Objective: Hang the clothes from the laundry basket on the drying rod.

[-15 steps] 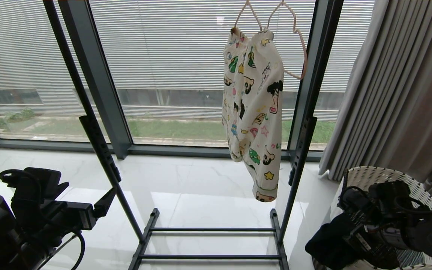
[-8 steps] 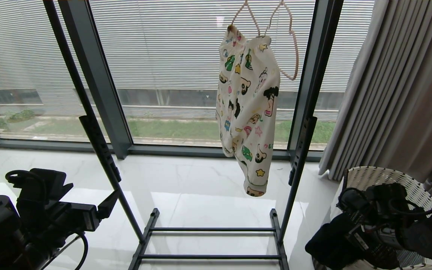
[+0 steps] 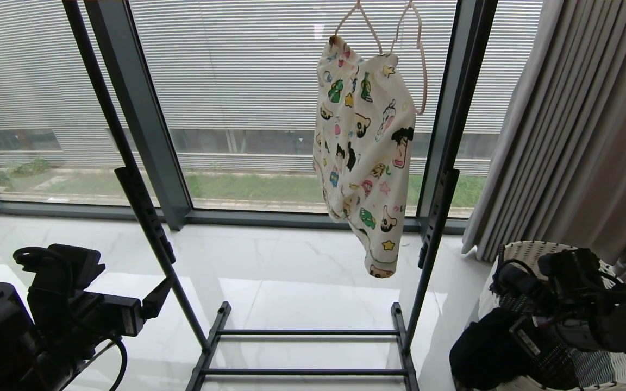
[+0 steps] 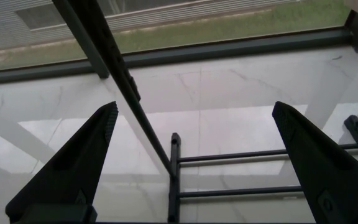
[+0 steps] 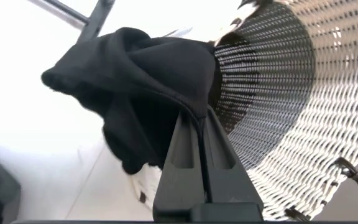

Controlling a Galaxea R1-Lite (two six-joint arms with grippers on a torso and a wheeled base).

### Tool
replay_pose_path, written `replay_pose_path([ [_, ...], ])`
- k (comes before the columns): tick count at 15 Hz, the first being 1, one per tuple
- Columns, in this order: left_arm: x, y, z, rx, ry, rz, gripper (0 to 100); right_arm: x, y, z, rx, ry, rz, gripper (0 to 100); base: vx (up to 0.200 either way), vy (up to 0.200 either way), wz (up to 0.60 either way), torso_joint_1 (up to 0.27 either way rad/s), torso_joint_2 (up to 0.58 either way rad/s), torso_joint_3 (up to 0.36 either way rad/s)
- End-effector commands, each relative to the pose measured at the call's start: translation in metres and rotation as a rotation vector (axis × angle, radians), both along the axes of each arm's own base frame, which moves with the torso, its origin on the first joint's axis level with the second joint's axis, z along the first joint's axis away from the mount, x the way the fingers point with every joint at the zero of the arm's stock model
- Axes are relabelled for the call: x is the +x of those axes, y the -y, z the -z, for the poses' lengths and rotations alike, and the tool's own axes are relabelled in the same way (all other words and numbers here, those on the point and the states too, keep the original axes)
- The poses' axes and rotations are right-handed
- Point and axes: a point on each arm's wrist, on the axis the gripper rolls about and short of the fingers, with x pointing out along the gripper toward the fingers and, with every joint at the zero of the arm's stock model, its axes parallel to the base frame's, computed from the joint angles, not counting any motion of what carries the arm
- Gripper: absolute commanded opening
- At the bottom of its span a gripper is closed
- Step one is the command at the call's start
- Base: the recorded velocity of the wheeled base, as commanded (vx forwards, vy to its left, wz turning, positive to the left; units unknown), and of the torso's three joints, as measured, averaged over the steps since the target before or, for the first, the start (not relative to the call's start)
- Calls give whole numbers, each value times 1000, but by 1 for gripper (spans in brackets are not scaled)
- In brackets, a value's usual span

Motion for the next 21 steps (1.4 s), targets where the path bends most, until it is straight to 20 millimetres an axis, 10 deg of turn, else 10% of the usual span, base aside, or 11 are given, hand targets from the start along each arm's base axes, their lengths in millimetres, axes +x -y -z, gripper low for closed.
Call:
replay_pose_path([
  [1,0,0,-1,3,4,1,100,-1,-6,-77,72,113,-58,0,0,0,0,0,0,0],
  [7,-3,4,-6,4,32,23,100,-36,-28,-148,107,205,-181,0,0,0,0,0,0,0],
  [21,-3,5,-5,2,30,29,100,-64,-30,-160,109,203,-231,0,-186,0,0,2,3,4],
])
